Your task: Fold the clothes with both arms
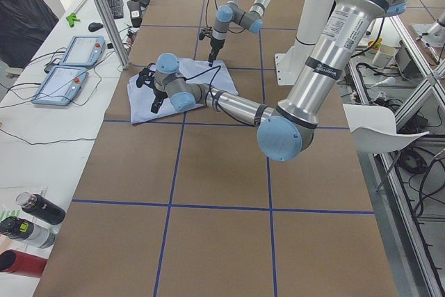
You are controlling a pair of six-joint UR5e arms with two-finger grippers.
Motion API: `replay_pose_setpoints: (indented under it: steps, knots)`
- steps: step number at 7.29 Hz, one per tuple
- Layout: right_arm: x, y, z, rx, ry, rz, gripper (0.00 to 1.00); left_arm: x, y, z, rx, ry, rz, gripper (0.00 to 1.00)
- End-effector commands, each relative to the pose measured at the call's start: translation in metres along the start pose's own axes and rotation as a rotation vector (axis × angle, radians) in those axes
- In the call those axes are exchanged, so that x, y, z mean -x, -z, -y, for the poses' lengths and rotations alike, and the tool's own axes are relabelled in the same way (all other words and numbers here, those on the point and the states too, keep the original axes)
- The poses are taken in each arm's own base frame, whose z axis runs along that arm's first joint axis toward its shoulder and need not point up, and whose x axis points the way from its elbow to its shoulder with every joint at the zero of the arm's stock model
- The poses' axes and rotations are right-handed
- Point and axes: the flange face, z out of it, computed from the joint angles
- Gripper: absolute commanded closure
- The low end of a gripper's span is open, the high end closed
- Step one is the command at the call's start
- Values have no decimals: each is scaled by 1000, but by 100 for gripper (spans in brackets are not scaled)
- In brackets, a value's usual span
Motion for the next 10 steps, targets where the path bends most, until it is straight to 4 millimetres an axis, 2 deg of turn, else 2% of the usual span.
replay_pose_setpoints:
  steps: [1, 2, 3, 5, 10]
  knots:
    - [-10, 6, -8, 2, 5, 4, 34, -1, 0, 0, -1, -1, -1, 0]
    - [-8, 6, -11, 3, 8, 6, 43, -1, 0, 0, -1, -1, -1, 0]
    - [-4, 8, -14, 6, 11, 12, 44, -1, 1, 0, -2, -1, -1, 0]
    - [-4, 6, -20, 13, 17, 11, 45, -2, 2, 1, -4, -3, -3, 0]
    - [-6, 3, -18, -4, 27, -8, 45, -2, 2, 1, -4, -3, -3, 0]
